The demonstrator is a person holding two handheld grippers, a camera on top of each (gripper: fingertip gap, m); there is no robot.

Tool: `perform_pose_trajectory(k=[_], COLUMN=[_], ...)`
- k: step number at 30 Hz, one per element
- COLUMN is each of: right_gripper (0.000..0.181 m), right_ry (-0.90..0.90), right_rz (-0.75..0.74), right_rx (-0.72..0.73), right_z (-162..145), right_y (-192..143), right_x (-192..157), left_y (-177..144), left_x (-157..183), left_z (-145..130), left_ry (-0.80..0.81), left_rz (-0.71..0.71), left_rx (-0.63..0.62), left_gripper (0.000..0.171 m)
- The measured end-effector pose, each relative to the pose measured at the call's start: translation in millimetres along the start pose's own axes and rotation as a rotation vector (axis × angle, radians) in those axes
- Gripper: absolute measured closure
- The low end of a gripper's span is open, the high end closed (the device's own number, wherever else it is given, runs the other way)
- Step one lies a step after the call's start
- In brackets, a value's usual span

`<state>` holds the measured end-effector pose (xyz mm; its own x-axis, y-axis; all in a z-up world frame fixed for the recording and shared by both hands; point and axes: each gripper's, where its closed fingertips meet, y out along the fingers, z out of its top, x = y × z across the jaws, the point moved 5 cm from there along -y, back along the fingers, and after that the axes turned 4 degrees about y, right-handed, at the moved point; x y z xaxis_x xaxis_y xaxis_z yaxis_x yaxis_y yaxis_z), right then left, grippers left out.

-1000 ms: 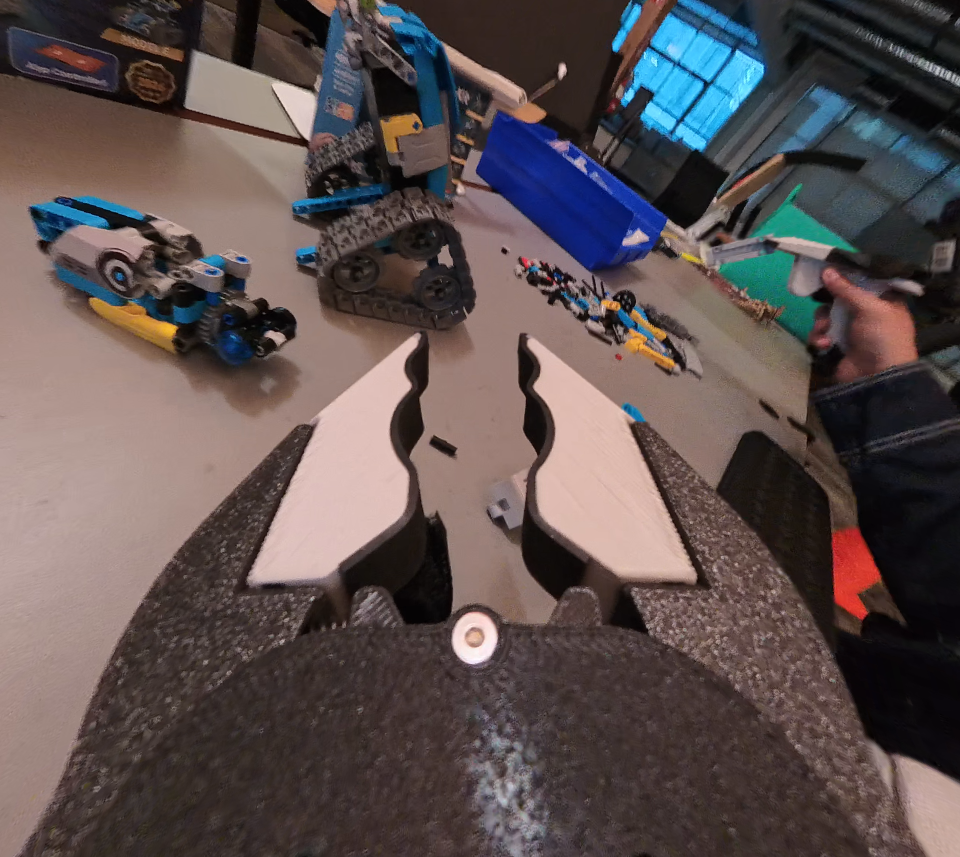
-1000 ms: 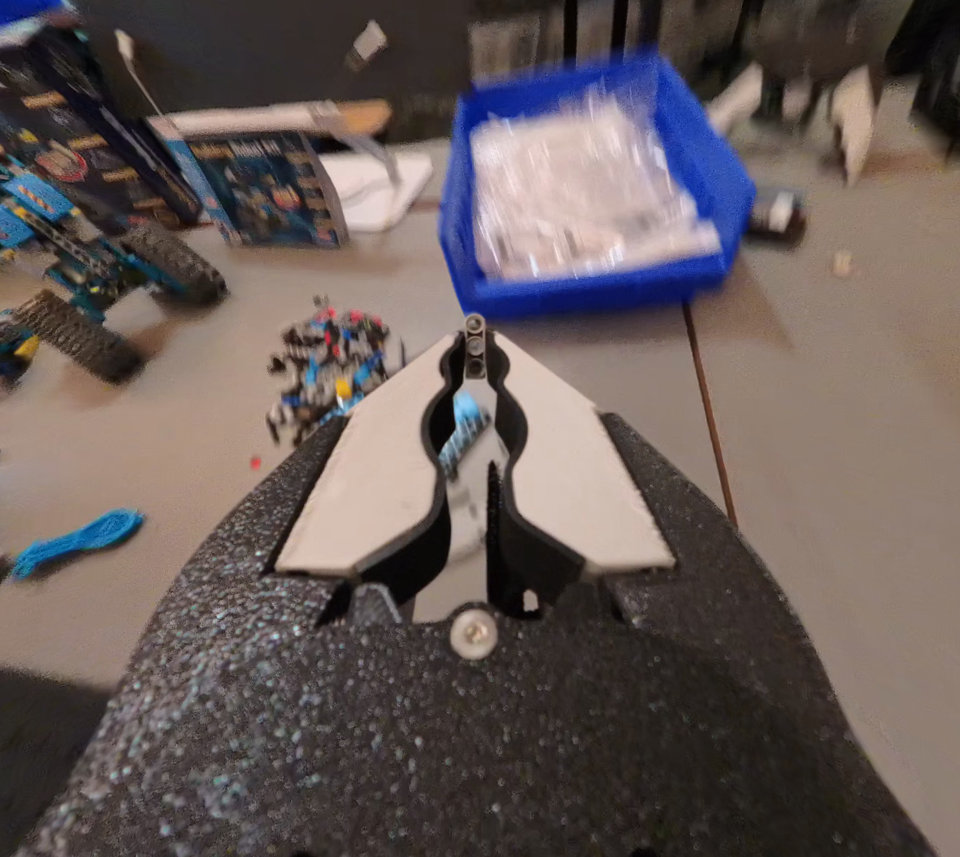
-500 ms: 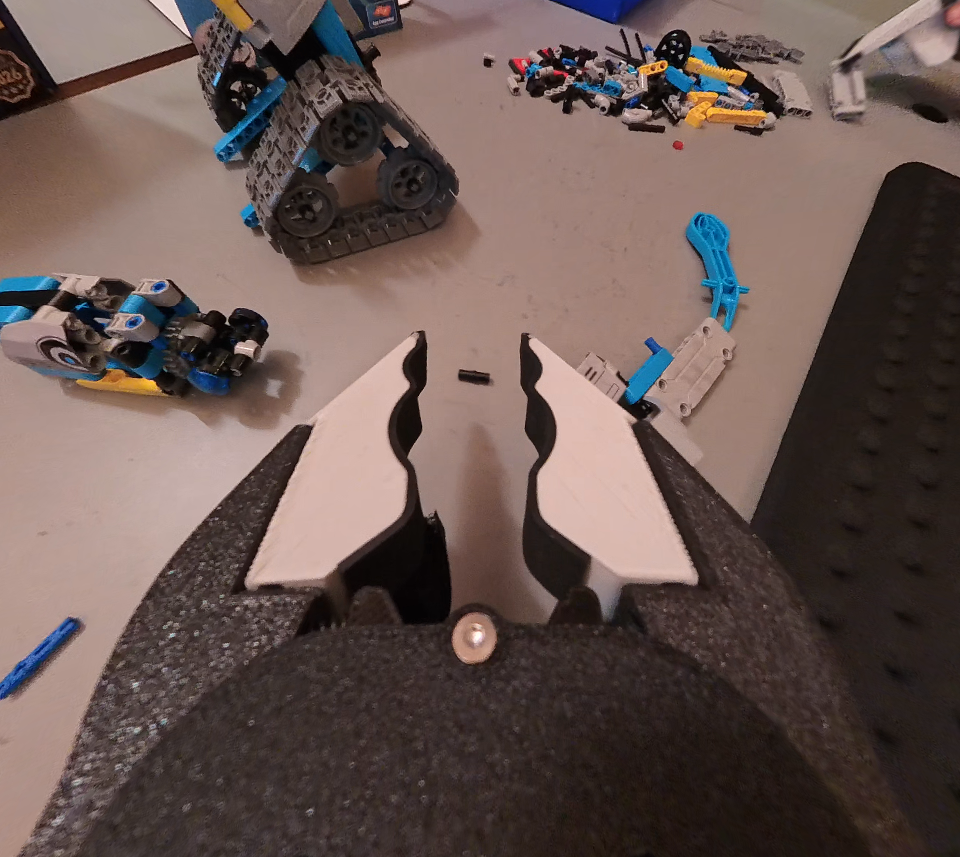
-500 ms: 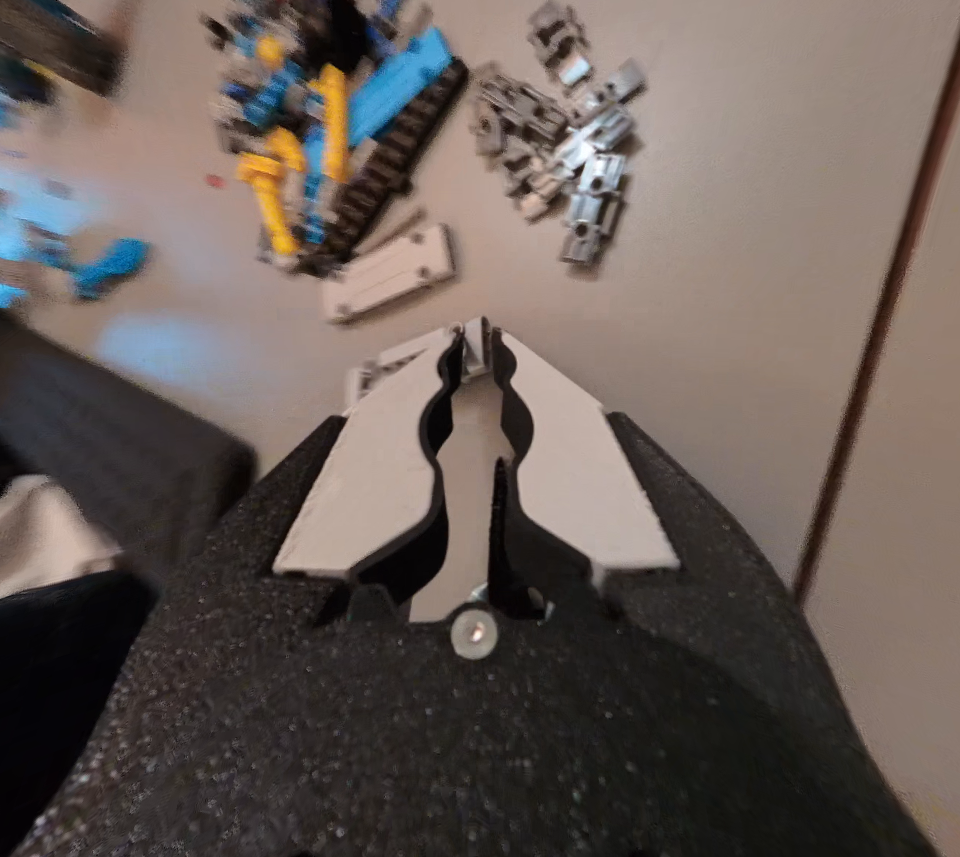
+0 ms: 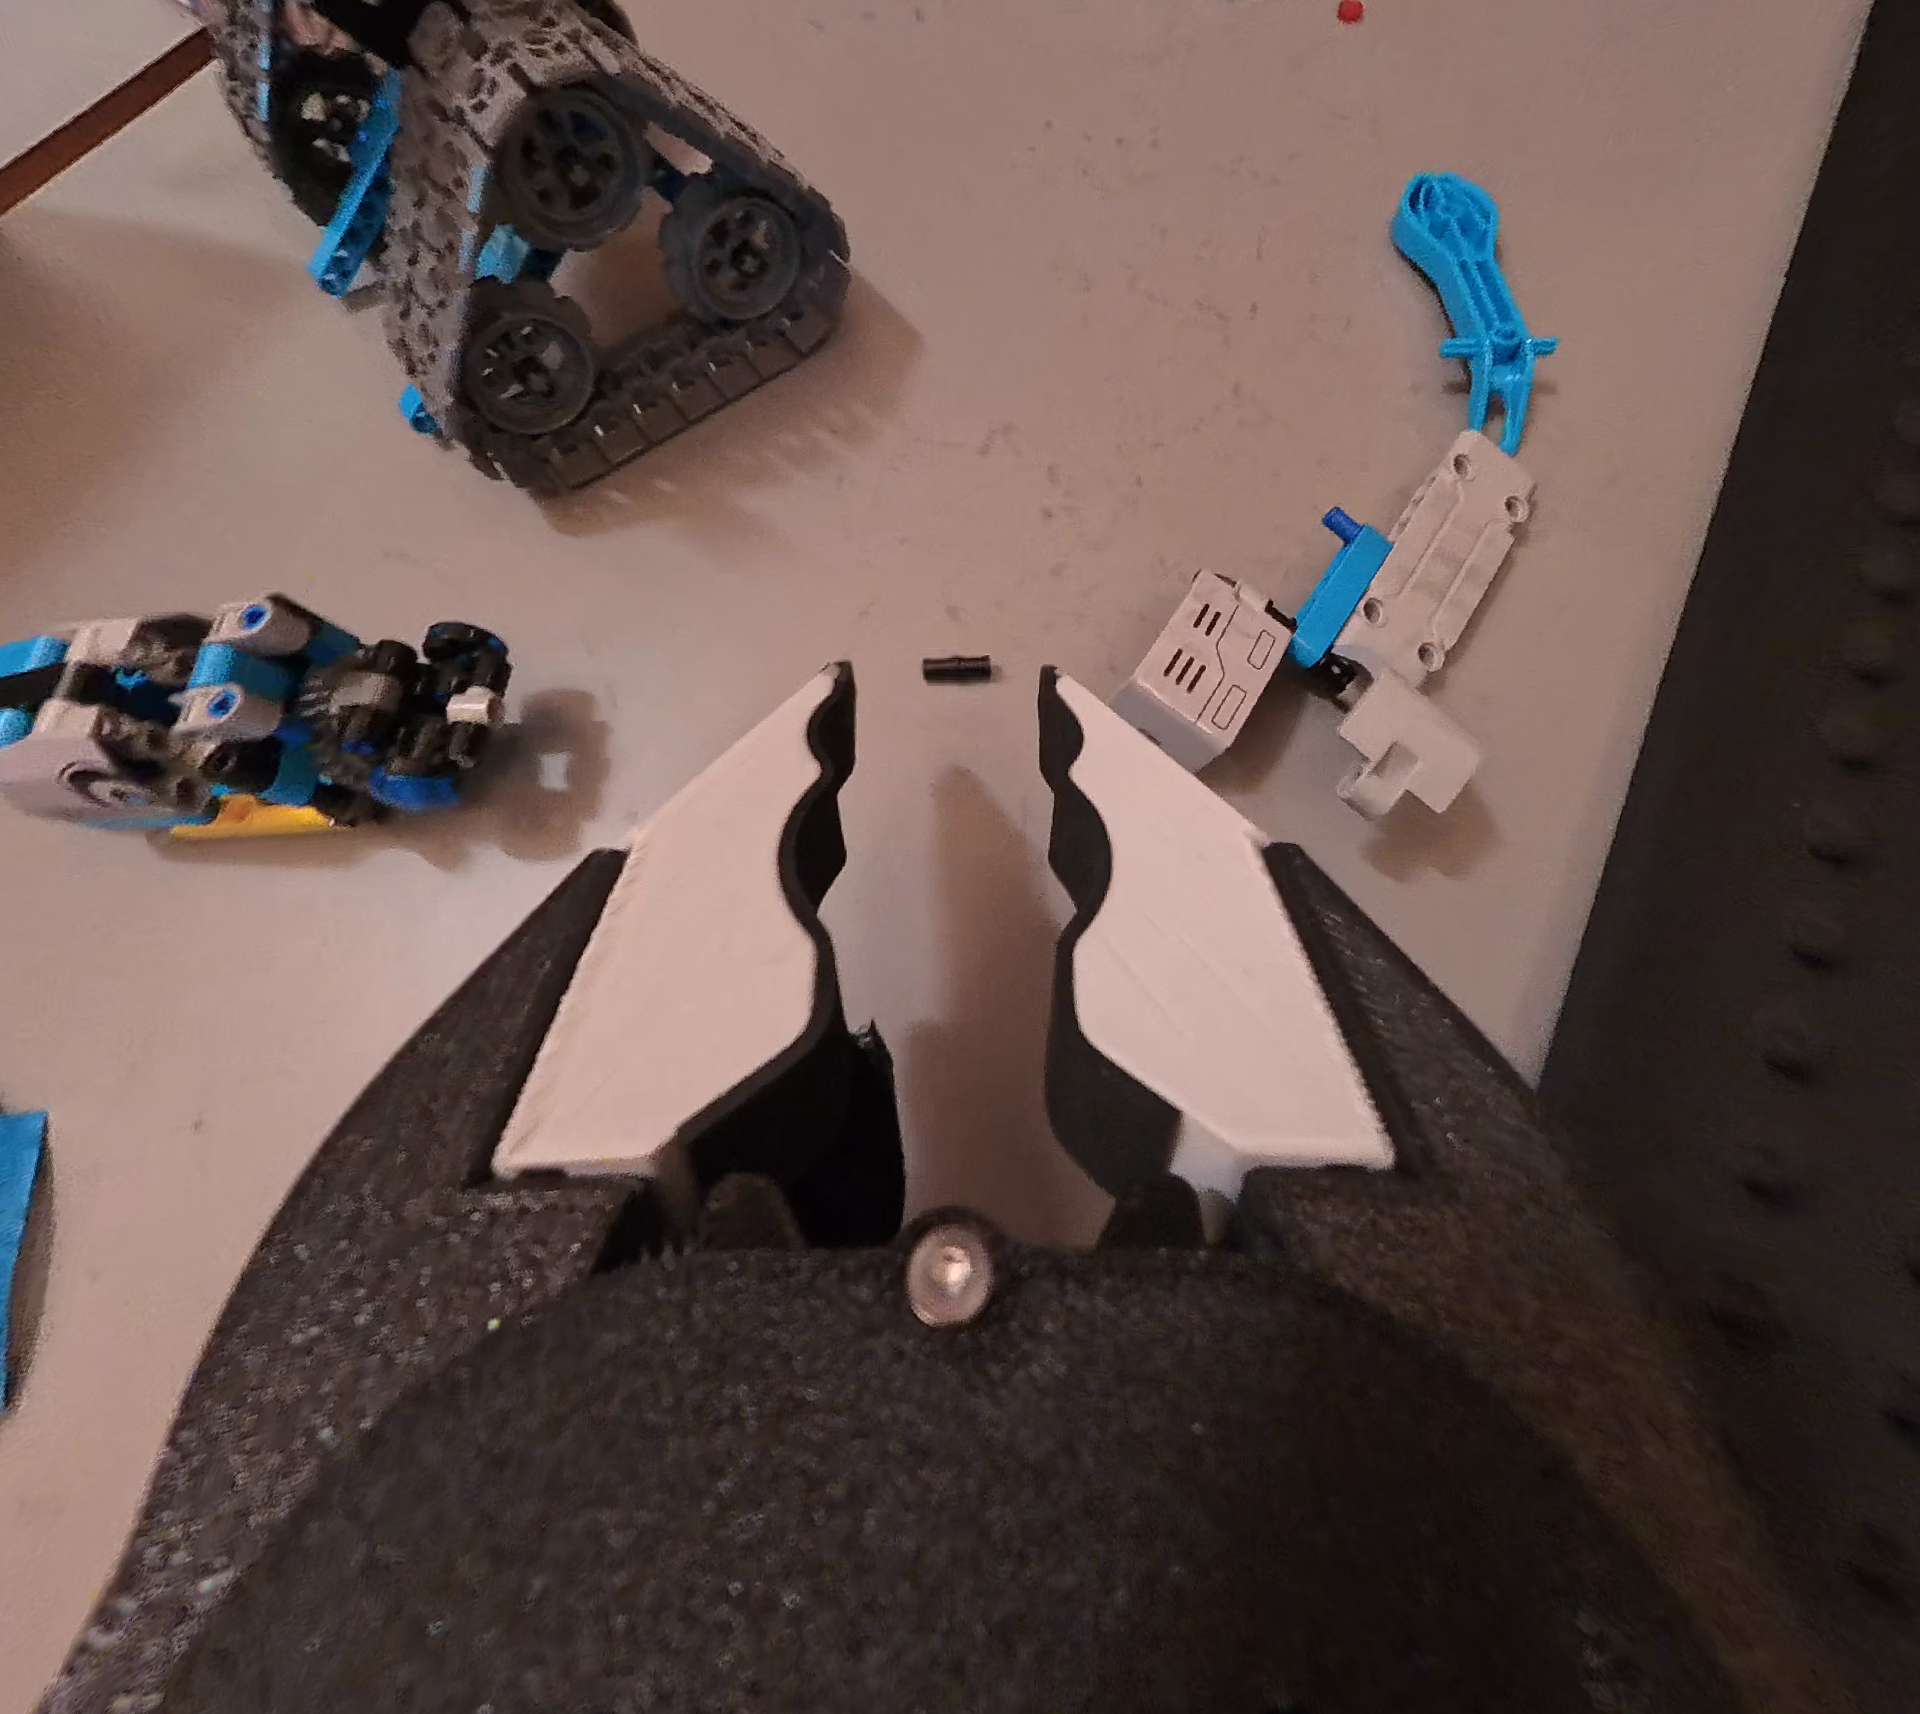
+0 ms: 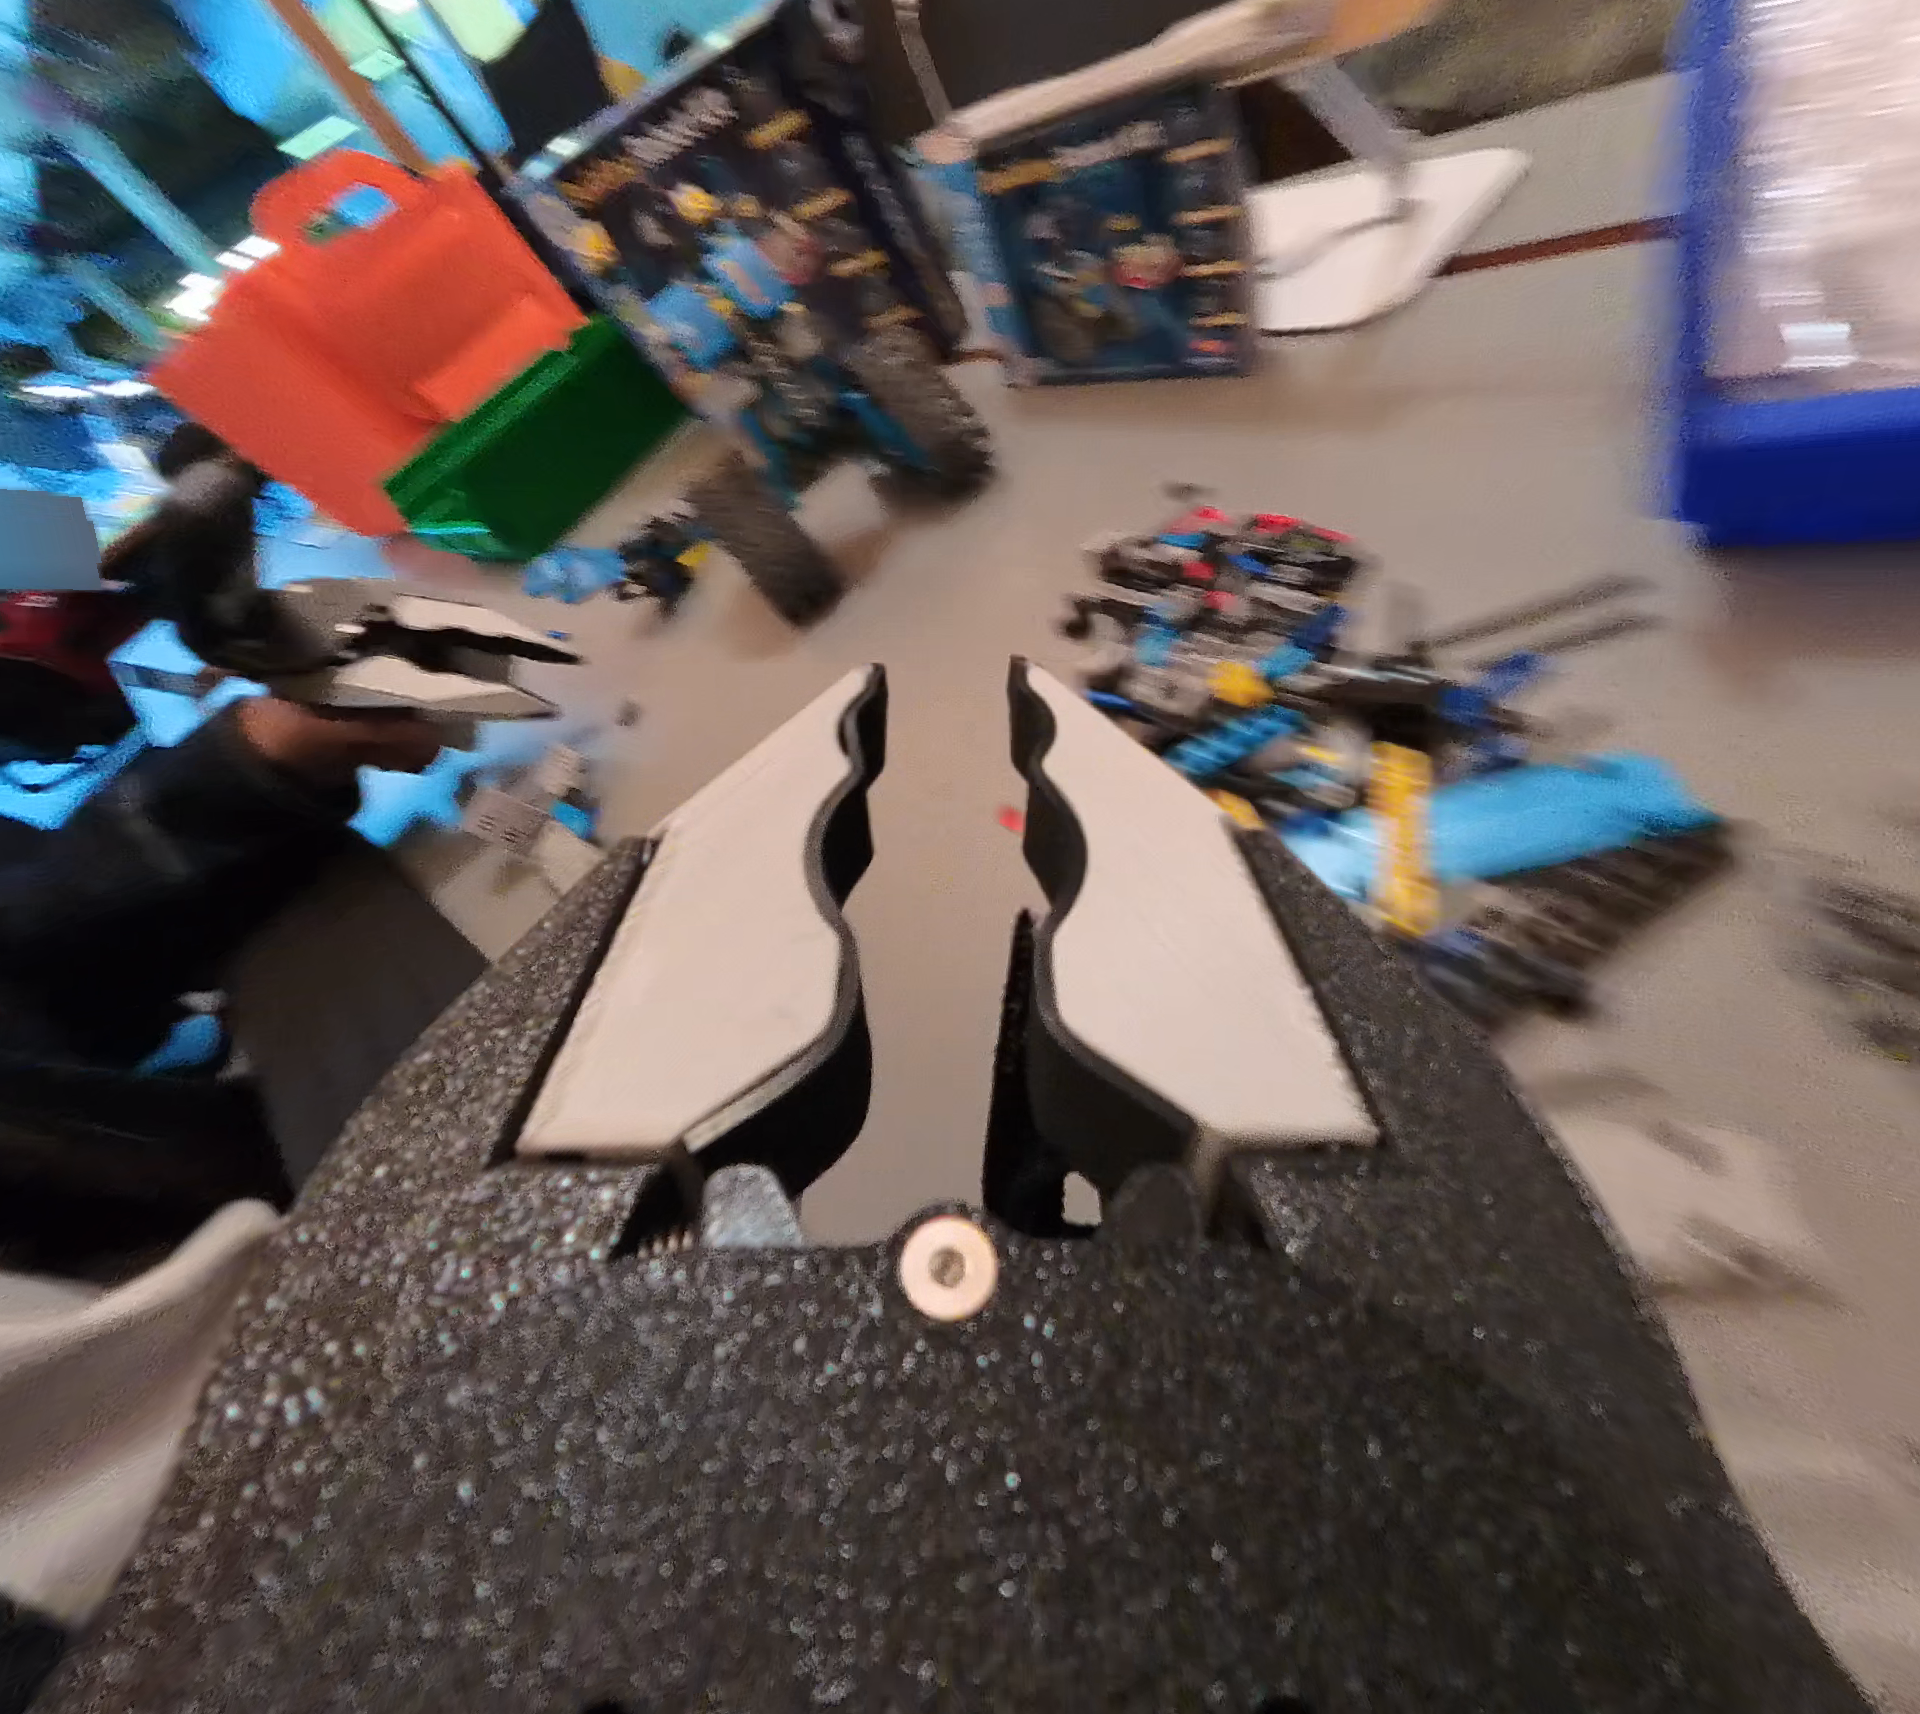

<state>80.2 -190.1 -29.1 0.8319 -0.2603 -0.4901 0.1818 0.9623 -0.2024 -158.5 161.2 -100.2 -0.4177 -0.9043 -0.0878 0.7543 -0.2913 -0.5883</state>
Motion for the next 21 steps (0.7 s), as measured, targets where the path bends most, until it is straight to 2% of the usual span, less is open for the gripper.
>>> perform_pose_trajectory(k=[5, 7, 10, 12, 14, 16, 19, 21], right_gripper=[0.16, 0.16, 0.159, 0.16, 0.163, 0.163, 0.162, 0.162], right_ry=[0.031, 0.054, 0.045, -0.054, -0.094, -0.06, 0.021, 0.058], right_rz=[0.279, 0.373, 0.516, 0.493, 0.469, 0.483, 0.471, 0.461], right_rx=[-0.018, -0.032, -0.096, -0.166, -0.163, -0.134, -0.062, -0.004], right_z=[-43, -52, -65, -75, -77, -72, -62, -54], right_y=[97, 121, 144, 151, 150, 147, 135, 124], right_x=[-81, -109, -145, -151, -152, -150, -137, -130], left_y=[19, 25, 30, 32, 33, 35, 36, 40], left_x=[-3, -2, 2, 1, 1, 3, 2, 5], left_z=[-2, -4, -7, -9, -8, -7, -2, 15], left_ry=[0.007, -0.01, -0.022, -0.025, -0.026, -0.017, -0.009, 0.005], left_rz=[-0.026, -0.045, -0.062, -0.05, -0.052, -0.063, -0.077, -0.105], left_rx=[-0.051, -0.081, -0.112, -0.129, -0.13, -0.131, -0.164, -0.128], left_gripper=[0.142, 0.153, 0.148, 0.147, 0.149, 0.157, 0.157, 0.157])
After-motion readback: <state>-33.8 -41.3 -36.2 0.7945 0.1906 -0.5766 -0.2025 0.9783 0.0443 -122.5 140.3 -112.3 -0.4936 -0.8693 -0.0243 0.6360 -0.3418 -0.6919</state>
